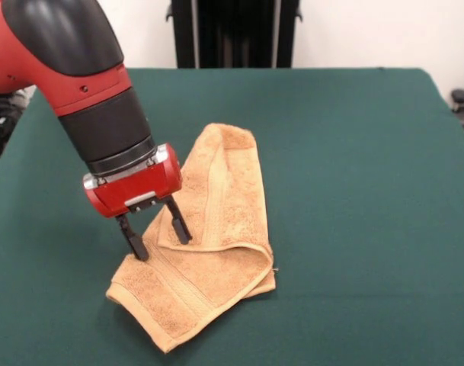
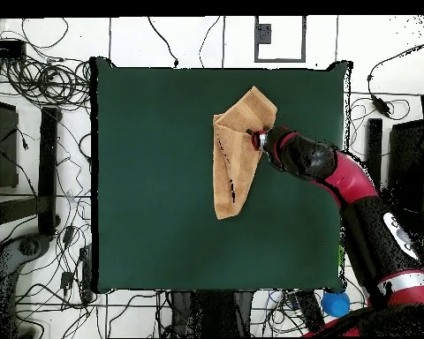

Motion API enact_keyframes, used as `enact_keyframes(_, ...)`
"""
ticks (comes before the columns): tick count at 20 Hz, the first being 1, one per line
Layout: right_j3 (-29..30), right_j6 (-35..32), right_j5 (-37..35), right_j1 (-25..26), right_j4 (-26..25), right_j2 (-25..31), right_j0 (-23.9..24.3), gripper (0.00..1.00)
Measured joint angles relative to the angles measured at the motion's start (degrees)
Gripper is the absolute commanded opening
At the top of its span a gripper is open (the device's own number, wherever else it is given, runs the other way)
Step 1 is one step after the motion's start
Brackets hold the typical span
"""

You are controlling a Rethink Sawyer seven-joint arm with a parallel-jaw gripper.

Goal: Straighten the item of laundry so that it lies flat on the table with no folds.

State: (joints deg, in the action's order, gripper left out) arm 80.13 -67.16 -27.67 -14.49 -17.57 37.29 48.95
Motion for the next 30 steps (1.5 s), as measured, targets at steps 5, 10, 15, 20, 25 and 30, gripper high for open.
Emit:
enact_keyframes(5,-0.2,0.0,0.0,0.0,0.0,0.0,0.0,1.00)
enact_keyframes(10,-0.3,0.0,-0.1,0.1,0.0,0.0,0.1,1.00)
enact_keyframes(15,-0.2,0.0,-0.8,0.5,0.0,0.0,0.4,1.00)
enact_keyframes(20,-0.2,0.0,-1.4,1.1,0.0,0.0,0.6,1.00)
enact_keyframes(25,-0.1,0.0,-1.4,1.2,0.0,0.0,0.6,1.00)
enact_keyframes(30,-0.1,0.0,-1.5,1.2,0.0,0.0,0.5,1.00)
